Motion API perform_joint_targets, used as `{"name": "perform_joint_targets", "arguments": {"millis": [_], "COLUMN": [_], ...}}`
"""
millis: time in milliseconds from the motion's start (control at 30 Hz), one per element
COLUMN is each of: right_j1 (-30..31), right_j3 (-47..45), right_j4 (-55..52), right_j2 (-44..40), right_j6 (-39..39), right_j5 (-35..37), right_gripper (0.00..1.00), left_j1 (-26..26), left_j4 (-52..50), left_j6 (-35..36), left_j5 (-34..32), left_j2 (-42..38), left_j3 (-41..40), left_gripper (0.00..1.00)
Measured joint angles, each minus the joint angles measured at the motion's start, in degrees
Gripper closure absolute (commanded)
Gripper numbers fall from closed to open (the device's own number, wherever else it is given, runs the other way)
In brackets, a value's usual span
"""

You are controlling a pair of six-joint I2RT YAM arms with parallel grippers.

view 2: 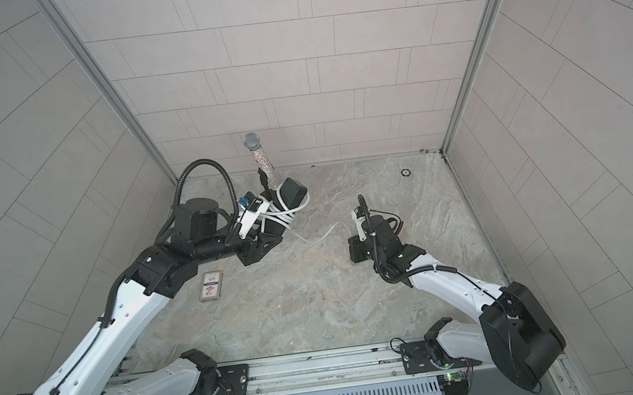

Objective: Unwrap the cord wrapped around the power strip
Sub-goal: Unwrap the power cord from the power strip.

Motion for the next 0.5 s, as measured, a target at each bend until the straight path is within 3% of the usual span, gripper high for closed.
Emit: {"name": "perform_joint_targets", "arguments": {"millis": [133, 233, 367, 500], "right_j1": [-0.5, -2.4, -4.1, -2.1], "right_j3": [-0.3, -0.3, 2.1, 3.5], "right_j4": [-2.2, -7.6, -15.3, -17.3], "right_j2": [-2.7, -10.3, -22.0, -28.2], "right_j6": [-2.3, -5.4, -12.4, -16.9], "right_j5": [-1.0, -1.8, -5.4, -12.7], "right_gripper": [0.41, 0.27, 0.26, 0.27], "left_j1": [0.0, 0.0, -0.3, -1.1], "left_j4": [-2.5, -3.4, -4.4, -4.8], "left_j6": [0.5, 0.9, 0.8, 0.2], "left_j5": [3.2, 4.7, 6.6, 9.0], "left_j2": [0.2, 0.5, 1.7, 3.4], "left_j3": [3.7, 5.8, 8.0, 9.8], "left_gripper": [1.00, 1.00, 1.00, 1.00]}}
